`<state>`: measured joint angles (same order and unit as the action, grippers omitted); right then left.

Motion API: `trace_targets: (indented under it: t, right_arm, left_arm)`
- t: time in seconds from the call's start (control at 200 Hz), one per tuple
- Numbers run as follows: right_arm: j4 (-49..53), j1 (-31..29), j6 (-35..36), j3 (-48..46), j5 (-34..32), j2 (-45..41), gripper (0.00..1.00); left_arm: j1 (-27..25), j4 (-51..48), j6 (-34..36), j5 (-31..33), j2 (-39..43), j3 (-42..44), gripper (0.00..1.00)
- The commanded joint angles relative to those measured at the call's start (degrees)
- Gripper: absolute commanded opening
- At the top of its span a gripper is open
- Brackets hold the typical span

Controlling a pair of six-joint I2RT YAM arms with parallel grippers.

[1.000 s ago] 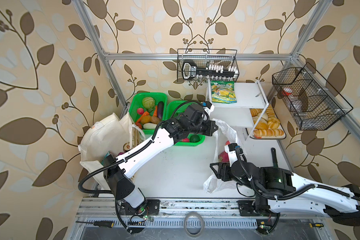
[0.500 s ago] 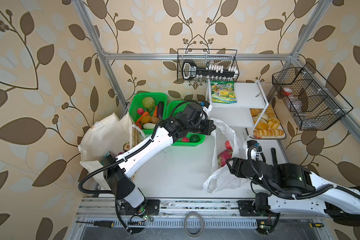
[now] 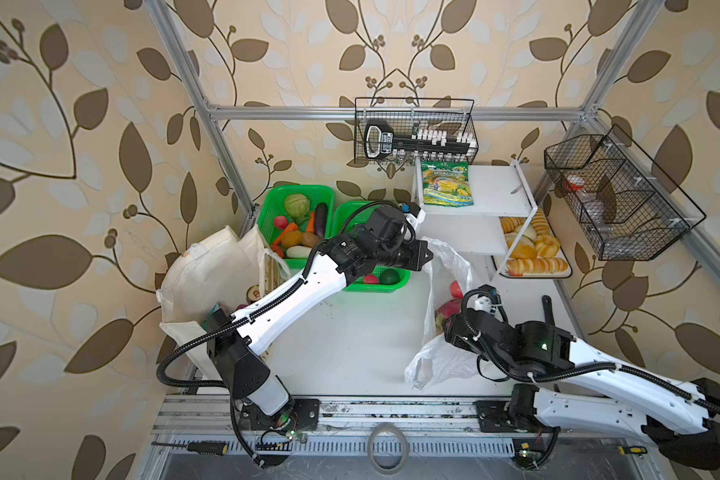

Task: Place the mixed food into the grocery bags and tie them

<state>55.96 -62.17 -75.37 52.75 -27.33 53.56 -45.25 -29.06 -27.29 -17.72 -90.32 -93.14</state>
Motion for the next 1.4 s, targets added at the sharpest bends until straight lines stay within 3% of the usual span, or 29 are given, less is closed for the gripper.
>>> trace_targets:
  t: [0.0,0.04,0.1,0.315,0.51,0.77,0.885,1.06,1.215,1.31,1.395]
  right_arm:
    - [1.2,0.2,-0.4,0.1,-1.7,0.0,0.27]
    - [1.3,0.0,0.4,0.8,-2.6,-0.8,0.12]
    - [0.0,0.1,3.3,1.7,-2.8,-2.5,0.00]
    - [-2.3,2.5,18.7,7.1,6.2,-6.7,0.00]
    - [-0.3,4.4,21.9,12.3,8.5,-11.4,0.00]
    - [-7.8,11.1,29.9,15.3,22.5,-11.4,0.00]
    - [-12.0,19.4,33.1,15.9,31.8,-8.6,0.00]
    - [-14.2,42.8,35.9,14.0,54.2,1.3,0.00]
    - [-17.2,44.2,40.7,15.8,57.5,8.9,0.00]
    - [-14.0,44.7,42.6,18.1,54.0,11.1,0.29]
    - [-9.7,46.0,43.6,21.3,47.0,9.2,0.45]
  left_arm:
    - [0.5,0.0,0.8,0.0,2.0,-2.1,0.00]
    - [0.5,-0.3,1.0,0.4,2.6,-2.0,0.00]
    - [0.6,-1.0,1.6,1.0,3.7,-1.7,0.00]
    - [0.6,-5.3,3.6,1.7,11.5,0.8,0.00]
    - [0.6,-12.2,2.8,1.3,19.0,2.1,0.00]
    - [0.6,-22.2,-1.3,5.9,26.9,0.0,0.00]
    - [0.6,-30.7,-1.7,13.5,27.4,-4.7,0.00]
    - [0.6,-35.8,-0.8,18.3,26.0,-9.4,0.00]
    - [0.6,-33.9,-1.2,15.8,23.5,-7.1,0.00]
    - [0.6,-28.6,-4.0,14.9,22.9,-2.2,0.00]
    - [0.8,-23.3,-6.8,14.8,23.3,1.4,0.00]
